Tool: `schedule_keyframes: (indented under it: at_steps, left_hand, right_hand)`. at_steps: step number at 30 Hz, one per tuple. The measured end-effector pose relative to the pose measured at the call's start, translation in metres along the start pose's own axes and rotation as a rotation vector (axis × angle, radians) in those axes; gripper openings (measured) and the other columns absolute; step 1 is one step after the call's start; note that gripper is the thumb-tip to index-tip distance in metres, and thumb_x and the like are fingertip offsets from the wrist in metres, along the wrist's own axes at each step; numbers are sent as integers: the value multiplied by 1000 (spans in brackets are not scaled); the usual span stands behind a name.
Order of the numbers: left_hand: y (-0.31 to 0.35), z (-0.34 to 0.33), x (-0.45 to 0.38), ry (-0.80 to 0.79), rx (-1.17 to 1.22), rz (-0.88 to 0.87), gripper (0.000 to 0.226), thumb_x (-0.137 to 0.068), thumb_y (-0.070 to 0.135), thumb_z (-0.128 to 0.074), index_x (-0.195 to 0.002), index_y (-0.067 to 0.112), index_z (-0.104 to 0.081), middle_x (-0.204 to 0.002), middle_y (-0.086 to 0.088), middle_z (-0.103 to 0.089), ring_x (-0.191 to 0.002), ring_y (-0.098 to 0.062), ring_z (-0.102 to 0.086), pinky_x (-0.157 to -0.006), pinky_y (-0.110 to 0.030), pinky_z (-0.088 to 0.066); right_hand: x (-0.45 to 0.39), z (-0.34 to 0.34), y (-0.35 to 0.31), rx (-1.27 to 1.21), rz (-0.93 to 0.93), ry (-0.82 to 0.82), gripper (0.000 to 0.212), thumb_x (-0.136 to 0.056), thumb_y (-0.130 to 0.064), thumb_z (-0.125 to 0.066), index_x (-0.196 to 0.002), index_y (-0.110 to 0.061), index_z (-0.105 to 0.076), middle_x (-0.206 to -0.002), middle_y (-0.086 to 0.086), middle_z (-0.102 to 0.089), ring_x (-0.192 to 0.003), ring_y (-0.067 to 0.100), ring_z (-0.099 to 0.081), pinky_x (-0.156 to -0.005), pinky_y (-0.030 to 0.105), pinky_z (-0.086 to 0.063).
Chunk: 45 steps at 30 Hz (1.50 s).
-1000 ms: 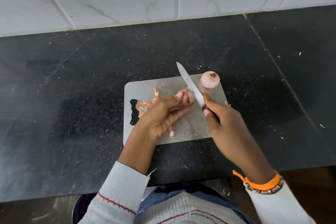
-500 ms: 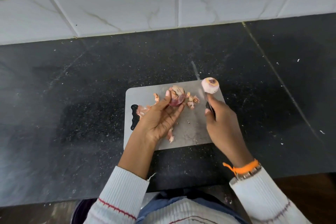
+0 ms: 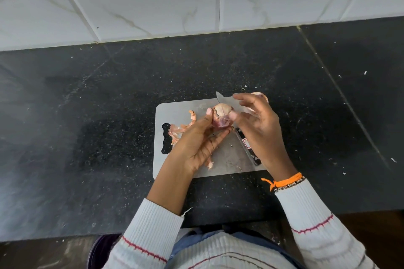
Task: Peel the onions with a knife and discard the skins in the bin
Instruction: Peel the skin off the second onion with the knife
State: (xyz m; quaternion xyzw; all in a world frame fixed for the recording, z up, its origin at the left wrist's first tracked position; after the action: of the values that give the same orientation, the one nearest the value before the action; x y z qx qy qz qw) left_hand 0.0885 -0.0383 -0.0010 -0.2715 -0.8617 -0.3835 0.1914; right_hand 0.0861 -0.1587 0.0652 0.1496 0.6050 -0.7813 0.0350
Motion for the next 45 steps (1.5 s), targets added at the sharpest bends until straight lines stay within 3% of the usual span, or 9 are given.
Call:
schedule_keyframes:
  at_steps: [6,10,16,22,26,29,34,41,45]
  left_hand:
    - [-2,-4,-1,-32,-37,3,34,-96,22,-45,-117,-3,-56,-100,-16,-67,-86,-19,-67,-70,-24,-58]
    - [0,-4,0,-37,-59,5,28,-95,21,-46,-107,-1,-59,-82,-12,-71,-73,-18,-71,-65,-24,-58]
    - [5,-1,2,-13,-96,-13,25,-94,23,-48,-99,1,-62,-77,-10,-72,-69,-16,-70,-60,-21,-58]
    - [5,3,1,2,-119,-7,24,-93,22,-51,-99,2,-63,-80,-10,-70,-71,-14,-69,-61,-20,-57]
    - [3,6,0,12,-107,2,24,-92,21,-53,-102,0,-61,-79,-11,-71,-69,-14,-70,-58,-21,-57]
    - [4,4,-1,-5,-176,-23,20,-91,23,-53,-97,6,-63,-73,-4,-72,-66,-10,-68,-62,-19,-57]
    - [6,2,0,-3,-308,-62,24,-91,33,-50,-87,15,-65,-64,7,-68,-58,0,-62,-60,-13,-51]
    - [2,2,-1,-9,-338,-70,25,-92,33,-49,-83,18,-66,-64,7,-68,-57,1,-58,-56,-12,-47]
    - [-1,-3,1,-45,-318,-62,25,-92,32,-48,-85,17,-66,-67,6,-69,-62,-1,-60,-60,-12,-50]
  right_hand:
    - [-3,-1,-3,73,43,32,21,-74,-14,-75,-92,-11,-65,-97,-12,-57,-96,14,-61,-79,36,-56]
    - [-5,3,5,25,-6,36,14,-76,-6,-73,-89,-11,-69,-91,0,-67,-90,16,-66,-79,37,-57]
    - [-6,3,7,84,-19,83,9,-80,-6,-70,-88,-7,-70,-87,2,-69,-87,12,-67,-75,27,-57]
    - [-5,6,10,159,-42,153,7,-82,-9,-68,-87,-14,-67,-81,-8,-66,-80,7,-66,-71,16,-53]
    - [-2,10,21,262,-107,171,11,-84,-7,-65,-92,-13,-67,-89,-4,-66,-85,8,-64,-76,23,-56]
    - [-3,4,13,181,-71,106,17,-91,-6,-54,-98,-16,-66,-95,-6,-67,-94,8,-64,-81,23,-53]
    - [-4,-14,9,-21,-108,-74,19,-81,-8,-69,-99,-13,-67,-97,-1,-69,-95,8,-66,-80,21,-54]
    - [-5,-2,11,117,-38,45,6,-84,-8,-65,-84,-13,-68,-78,-4,-67,-80,10,-66,-73,30,-56]
    - [-4,8,23,132,-109,95,6,-87,-10,-62,-86,-14,-66,-82,2,-68,-81,16,-68,-74,39,-58]
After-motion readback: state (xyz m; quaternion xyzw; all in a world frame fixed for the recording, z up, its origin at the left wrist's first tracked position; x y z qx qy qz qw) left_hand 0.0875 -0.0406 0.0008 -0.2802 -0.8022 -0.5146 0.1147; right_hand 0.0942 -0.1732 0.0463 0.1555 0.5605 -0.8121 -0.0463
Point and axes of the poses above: each hand's wrist, its own x-axis away from the middle knuckle, its own z-axis out of the back of the hand, y = z × x, the point moved 9 cm from there along -x, towards the middle knuckle
